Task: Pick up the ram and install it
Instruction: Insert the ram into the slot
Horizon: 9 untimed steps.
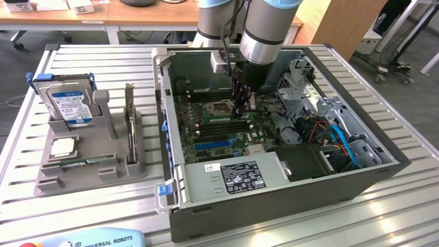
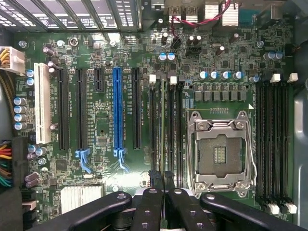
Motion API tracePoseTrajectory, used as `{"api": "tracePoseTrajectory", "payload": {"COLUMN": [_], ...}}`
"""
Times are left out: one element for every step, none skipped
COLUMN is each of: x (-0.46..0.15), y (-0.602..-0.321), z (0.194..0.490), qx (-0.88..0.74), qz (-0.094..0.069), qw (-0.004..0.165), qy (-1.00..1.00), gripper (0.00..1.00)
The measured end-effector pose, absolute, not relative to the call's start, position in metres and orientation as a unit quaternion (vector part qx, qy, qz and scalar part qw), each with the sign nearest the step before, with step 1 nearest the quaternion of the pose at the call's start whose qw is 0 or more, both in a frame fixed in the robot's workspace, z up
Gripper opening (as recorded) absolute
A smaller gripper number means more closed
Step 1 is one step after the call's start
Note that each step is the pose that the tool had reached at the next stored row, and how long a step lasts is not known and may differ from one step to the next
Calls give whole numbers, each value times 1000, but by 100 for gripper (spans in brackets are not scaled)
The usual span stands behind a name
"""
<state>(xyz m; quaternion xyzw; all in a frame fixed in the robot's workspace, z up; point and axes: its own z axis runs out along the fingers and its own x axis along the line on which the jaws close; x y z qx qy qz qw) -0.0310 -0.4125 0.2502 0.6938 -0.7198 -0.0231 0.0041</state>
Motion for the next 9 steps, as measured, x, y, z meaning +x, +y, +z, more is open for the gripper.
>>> {"api": "tracePoseTrajectory", "payload": {"x": [-31, -31, -31, -31, -31, -31, -31, -31, -31], "y": [-413, -413, -413, -413, -413, -413, -413, -413, -413], "z": [249, 249, 248, 248, 247, 247, 246, 245, 245], "qx": [694, 694, 694, 694, 694, 694, 694, 694, 694], "qz": [-23, -23, -23, -23, -23, -23, -23, -23, -23], "qw": [4, 4, 4, 4, 4, 4, 4, 4, 4], "qy": [-720, -720, -720, -720, -720, -720, -720, -720, -720], "gripper": [11, 11, 11, 11, 11, 11, 11, 11, 11]}}
